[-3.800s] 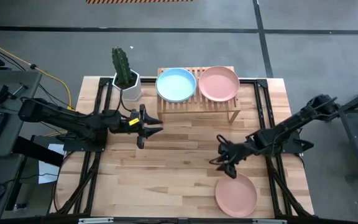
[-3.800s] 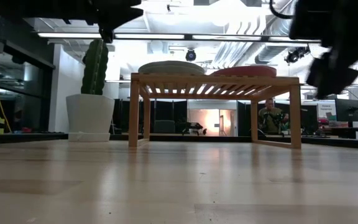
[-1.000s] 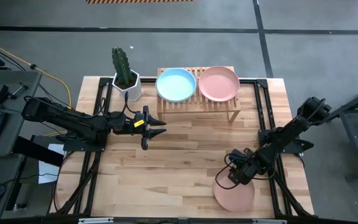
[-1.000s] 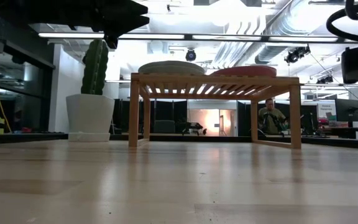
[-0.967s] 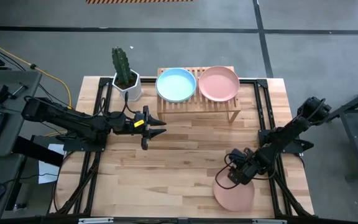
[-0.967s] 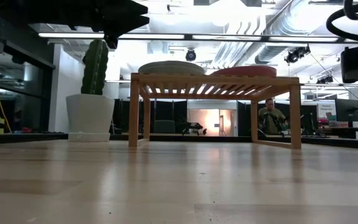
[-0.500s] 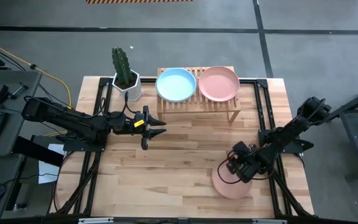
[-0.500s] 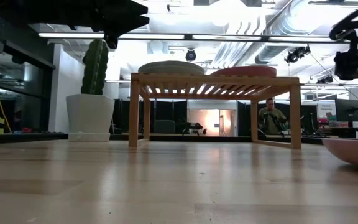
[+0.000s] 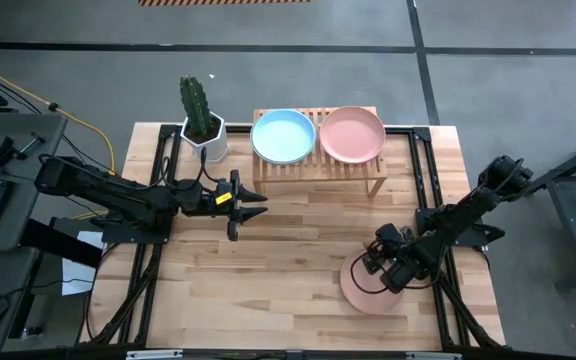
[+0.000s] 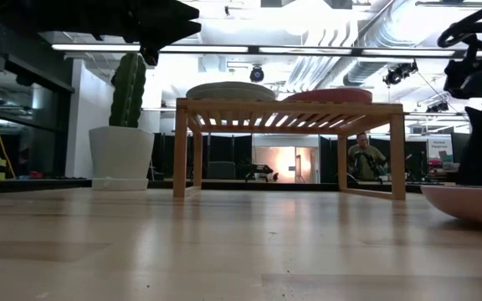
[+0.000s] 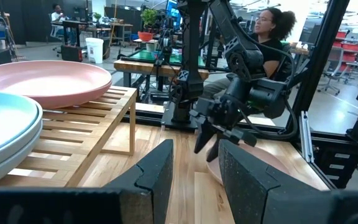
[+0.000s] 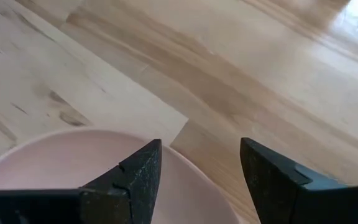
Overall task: Place and stack plates onto a shelf
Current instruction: Stack the light red plate on top of the light red plate on the shelf
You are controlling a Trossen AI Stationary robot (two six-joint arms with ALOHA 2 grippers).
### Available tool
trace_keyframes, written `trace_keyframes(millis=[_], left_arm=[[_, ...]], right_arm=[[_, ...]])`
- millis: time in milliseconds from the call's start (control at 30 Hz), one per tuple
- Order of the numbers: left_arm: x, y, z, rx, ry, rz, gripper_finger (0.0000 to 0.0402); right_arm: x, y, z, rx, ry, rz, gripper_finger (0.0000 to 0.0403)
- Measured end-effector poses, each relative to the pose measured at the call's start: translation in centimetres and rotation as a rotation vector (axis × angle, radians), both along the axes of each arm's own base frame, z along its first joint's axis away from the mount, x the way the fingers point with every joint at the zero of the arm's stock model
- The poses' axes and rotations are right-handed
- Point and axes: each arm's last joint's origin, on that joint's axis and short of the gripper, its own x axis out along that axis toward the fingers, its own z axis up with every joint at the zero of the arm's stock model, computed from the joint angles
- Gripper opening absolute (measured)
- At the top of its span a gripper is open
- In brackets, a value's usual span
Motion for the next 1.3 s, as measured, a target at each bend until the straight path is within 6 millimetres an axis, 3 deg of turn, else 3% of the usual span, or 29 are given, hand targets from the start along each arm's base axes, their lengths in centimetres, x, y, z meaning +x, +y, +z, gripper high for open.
trace_keyframes(millis=[1300], left_arm=[[0.00, 0.01, 0.00, 0.000, 0.000, 0.000, 0.0117]], right_arm=[[-0.28, 0.33, -0.22, 0.098, 0.133, 0.072, 0.0199]])
